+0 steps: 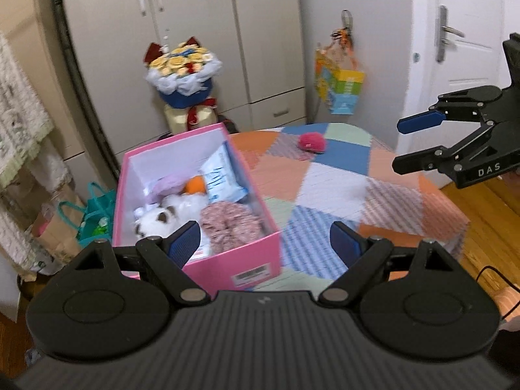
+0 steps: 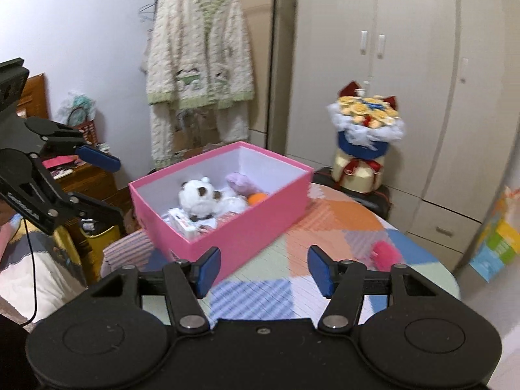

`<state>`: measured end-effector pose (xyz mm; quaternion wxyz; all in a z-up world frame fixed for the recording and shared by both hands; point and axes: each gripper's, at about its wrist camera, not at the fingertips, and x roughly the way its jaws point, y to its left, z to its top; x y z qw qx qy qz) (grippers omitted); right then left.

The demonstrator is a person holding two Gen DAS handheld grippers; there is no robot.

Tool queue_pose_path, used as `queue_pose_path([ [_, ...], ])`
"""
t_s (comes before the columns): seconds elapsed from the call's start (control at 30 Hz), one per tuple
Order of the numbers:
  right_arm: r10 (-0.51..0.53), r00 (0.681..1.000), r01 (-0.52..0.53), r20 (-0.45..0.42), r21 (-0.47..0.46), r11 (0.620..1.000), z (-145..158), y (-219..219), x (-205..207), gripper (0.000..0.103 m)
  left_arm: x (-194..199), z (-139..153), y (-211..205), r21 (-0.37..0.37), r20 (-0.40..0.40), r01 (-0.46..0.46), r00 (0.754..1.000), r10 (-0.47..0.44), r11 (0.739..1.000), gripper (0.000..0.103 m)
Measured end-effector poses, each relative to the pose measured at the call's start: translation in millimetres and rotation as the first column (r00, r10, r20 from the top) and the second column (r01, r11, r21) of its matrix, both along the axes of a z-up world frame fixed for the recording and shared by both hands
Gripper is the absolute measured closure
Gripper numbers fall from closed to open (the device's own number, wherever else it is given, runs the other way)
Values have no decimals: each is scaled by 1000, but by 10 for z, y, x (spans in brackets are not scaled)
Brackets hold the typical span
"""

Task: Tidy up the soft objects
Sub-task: 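Move both grippers back from the box toward the pink pompom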

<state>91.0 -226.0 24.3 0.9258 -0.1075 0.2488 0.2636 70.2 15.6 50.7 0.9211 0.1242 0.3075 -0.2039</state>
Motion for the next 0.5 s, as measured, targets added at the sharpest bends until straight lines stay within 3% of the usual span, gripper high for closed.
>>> queue_pose_path([
  [0.27, -90, 996, 89, 14, 44, 995, -61, -400, -37, 14, 80, 35, -469, -25, 14, 63, 998, -63, 998, 10],
  [0.5, -82, 996, 81, 21, 13, 997, -66, -595, 193, 13, 326, 47, -782, -193, 33, 93, 996, -89, 977, 10],
])
